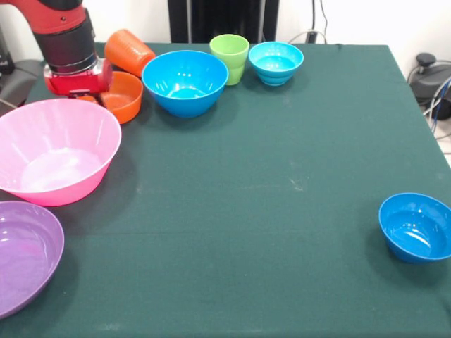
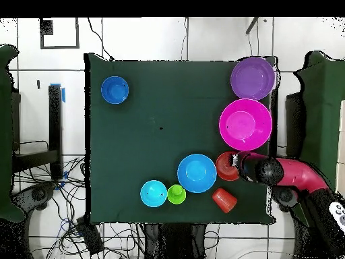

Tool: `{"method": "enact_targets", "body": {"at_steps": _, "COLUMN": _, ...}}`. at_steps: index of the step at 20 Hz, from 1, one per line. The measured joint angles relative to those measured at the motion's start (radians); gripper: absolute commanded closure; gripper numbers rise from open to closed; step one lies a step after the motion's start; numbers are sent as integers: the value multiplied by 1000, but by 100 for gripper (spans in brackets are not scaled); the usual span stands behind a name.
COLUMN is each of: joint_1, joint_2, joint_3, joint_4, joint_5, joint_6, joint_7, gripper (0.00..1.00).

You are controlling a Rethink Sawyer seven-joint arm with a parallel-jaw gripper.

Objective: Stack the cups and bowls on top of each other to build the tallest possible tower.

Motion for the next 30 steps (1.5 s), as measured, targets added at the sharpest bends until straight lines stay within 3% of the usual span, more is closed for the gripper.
{"method": "enact_targets", "body": {"at_steps": 30, "joint_1": 19, "joint_2": -14, "joint_3": -12, "joint_4": 0, "joint_5": -7, "joint_6": 0, "joint_7": 0, "gripper": 100}}
